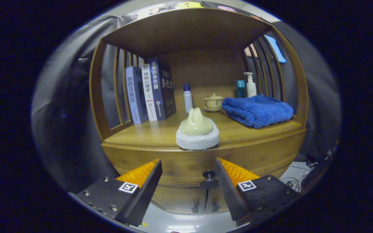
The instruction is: Pull open the drawer, take out the items inside it, and place them on the countertop above the cabinet.
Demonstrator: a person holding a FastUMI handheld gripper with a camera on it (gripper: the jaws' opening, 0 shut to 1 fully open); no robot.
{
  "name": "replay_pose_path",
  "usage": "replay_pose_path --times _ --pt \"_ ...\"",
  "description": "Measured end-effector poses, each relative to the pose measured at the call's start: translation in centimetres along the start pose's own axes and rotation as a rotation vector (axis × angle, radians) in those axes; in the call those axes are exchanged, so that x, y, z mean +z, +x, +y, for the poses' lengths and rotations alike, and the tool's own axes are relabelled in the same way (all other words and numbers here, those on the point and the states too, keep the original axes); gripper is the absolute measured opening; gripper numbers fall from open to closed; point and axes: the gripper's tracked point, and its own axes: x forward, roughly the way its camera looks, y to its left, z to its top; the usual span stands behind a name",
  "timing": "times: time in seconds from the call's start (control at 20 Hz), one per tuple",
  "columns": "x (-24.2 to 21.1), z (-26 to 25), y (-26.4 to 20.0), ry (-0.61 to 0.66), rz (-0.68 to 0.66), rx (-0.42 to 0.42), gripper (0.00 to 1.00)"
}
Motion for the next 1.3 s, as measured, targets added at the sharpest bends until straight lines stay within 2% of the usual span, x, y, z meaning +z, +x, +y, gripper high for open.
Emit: replay_pose_path --times 0.1,0.2,0.35,0.45,0.6,0.8,1.1,1.3 --pt "1.2 -1.3 -1.2 -0.036 -0.019 0.018 0.86" --pt "2.4 -3.8 -2.5 -0.053 -0.044 0.018 0.73" --pt "3.4 -6.7 -5.2 -0.053 -0.073 0.075 0.54" --pt "3.3 -10.2 -7.1 -0.08 -0.077 0.059 0.53" --pt "1.1 -13.2 -9.8 -0.09 -0.023 0.144 0.53" --pt "-2.4 -18.3 -12.5 -0.095 0.035 0.206 0.53" --pt "-3.5 -27.0 -13.2 -0.085 -0.012 0.198 0.53" --pt "-3.5 -31.9 -13.1 -0.085 -0.027 0.114 0.53"
